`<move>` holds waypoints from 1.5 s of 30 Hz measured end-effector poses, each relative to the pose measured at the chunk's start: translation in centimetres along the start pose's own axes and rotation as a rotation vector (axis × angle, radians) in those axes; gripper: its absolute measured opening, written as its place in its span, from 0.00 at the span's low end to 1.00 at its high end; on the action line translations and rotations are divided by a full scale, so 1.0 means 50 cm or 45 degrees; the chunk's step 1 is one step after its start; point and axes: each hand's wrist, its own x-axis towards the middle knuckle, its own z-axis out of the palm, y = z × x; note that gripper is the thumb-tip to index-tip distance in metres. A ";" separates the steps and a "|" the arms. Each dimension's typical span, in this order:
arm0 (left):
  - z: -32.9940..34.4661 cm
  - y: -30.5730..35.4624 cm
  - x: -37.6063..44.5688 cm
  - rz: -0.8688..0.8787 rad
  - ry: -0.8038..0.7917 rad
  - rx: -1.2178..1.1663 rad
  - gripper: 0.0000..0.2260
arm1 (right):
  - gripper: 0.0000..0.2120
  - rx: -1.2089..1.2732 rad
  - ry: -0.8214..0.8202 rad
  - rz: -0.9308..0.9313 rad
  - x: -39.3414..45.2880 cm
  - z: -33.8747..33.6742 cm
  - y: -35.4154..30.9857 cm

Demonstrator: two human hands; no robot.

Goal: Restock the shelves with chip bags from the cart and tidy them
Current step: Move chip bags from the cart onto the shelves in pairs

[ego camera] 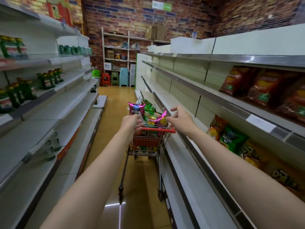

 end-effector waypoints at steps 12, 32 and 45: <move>-0.084 -0.020 0.262 -0.119 0.127 -0.115 0.04 | 0.05 -0.026 -0.210 -0.051 0.296 0.221 0.021; -0.006 0.034 0.821 -0.019 0.082 0.413 0.03 | 0.00 0.169 -0.225 0.018 0.832 0.358 0.159; 0.050 -0.044 1.093 -0.120 0.020 0.503 0.06 | 0.03 0.103 -0.225 0.263 1.026 0.424 0.314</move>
